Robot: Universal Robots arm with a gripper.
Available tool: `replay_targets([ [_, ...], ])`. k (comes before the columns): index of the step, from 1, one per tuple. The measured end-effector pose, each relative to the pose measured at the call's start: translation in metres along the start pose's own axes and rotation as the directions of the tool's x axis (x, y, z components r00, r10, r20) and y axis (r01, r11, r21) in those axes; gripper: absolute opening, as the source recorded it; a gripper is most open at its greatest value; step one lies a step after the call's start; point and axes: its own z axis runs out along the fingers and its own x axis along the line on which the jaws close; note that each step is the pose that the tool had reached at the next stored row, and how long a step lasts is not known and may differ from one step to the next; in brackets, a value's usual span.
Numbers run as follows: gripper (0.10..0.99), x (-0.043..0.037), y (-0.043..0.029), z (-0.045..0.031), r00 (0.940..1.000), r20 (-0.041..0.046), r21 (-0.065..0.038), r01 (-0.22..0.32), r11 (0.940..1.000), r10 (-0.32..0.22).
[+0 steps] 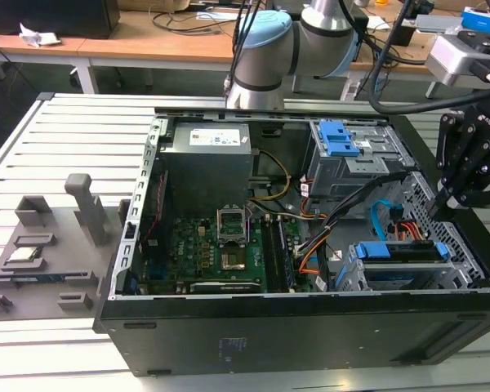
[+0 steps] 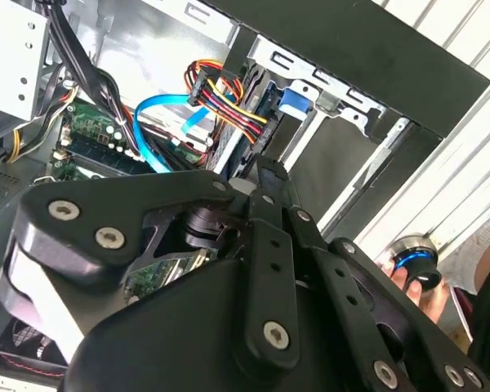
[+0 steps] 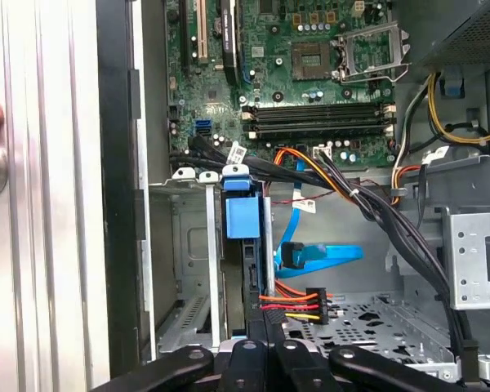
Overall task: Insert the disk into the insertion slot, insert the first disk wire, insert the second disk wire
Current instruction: 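Insert the second disk wire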
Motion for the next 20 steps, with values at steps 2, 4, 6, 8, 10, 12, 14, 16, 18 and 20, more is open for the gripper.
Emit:
replay_targets([
  [2,0.106,0.0,0.0,-0.0001,1.0,0.0,0.0,0.0,1.0,0.0],
  [4,0.106,0.0,0.0,-0.0002,1.0,0.0,0.0,0.0,1.0,0.0],
  [6,0.235,0.0,0.0,-0.0003,1.0,0.0,0.0,0.0,1.0,0.0],
  [8,0.302,0.0,0.0,-0.0004,1.0,0.0001,0.0,0.0,1.0,0.0],
  [10,0.302,-0.0008,0.0001,0.0005,1.0,-0.0003,0.0,0.0,1.0,0.0],
  [12,0.302,-0.0047,0.0005,0.0031,1.0,-0.0001,0.0,0.0,1.0,0.0],
  [14,0.302,-0.0102,0.0024,0.0058,1.0,0.0001,0.0,0.0,1.0,0.0],
  [16,0.302,-0.0175,0.0092,0.0092,1.0,0.0001,0.0,0.0,1.0,0.0],
  [18,0.302,-0.0178,0.0139,0.0103,1.0,0.0,0.0,0.0,1.0,0.0],
  [20,0.302,-0.0176,0.0191,0.0113,1.0,0.0,0.0,0.0,1.0,0.0],
])
